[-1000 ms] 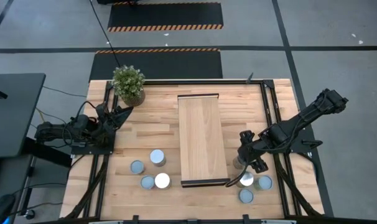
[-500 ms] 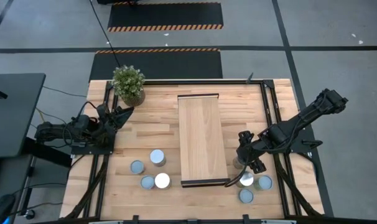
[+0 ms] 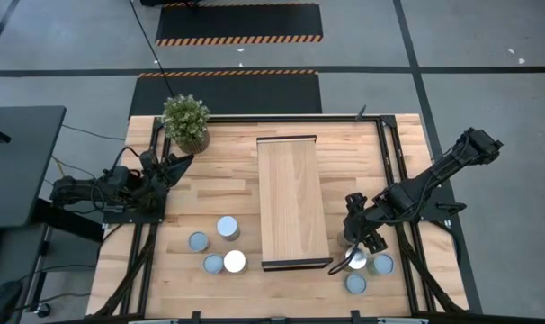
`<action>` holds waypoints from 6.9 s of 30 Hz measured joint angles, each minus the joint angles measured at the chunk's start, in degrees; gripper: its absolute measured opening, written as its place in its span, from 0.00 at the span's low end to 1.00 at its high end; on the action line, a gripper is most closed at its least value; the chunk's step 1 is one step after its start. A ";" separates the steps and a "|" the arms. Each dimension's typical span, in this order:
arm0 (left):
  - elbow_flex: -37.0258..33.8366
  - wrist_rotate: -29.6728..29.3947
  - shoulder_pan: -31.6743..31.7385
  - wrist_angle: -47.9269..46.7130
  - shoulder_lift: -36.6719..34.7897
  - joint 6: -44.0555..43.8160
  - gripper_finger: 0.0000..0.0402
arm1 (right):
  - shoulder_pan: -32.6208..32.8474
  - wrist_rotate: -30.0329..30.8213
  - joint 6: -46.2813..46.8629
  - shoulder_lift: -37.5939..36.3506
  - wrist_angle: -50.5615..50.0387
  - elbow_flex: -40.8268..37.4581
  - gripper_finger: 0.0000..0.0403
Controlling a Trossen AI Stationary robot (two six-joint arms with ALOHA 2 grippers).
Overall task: Pick and place cans onto a shelf
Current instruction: Put the canned peaches on the shelf, then put the large canned peas on the shelf
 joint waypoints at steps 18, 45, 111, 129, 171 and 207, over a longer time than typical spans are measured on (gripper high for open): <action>0.00 -0.01 -0.01 0.39 0.00 -0.09 0.51 | -0.22 -3.71 -10.56 -0.02 -4.56 4.83 0.87; 0.00 0.02 0.00 0.15 0.00 -1.46 0.51 | -0.26 -6.77 -19.68 -0.02 -4.07 4.58 0.98; 0.02 -3.94 0.00 -0.69 0.00 -0.03 0.51 | -51.55 -1.98 -34.33 1.26 -16.77 27.07 0.80; 0.02 -2.56 0.00 -1.16 0.02 -0.04 0.51 | -54.07 -10.81 -38.80 22.76 -21.02 53.06 0.81; 13.21 8.87 -0.02 -35.49 3.97 2.57 0.65 | -47.46 -5.41 -35.51 26.93 -23.70 65.76 0.99; 42.95 37.64 -9.42 -69.27 68.76 6.87 0.97 | -31.10 13.22 -13.38 17.31 -36.10 68.74 0.92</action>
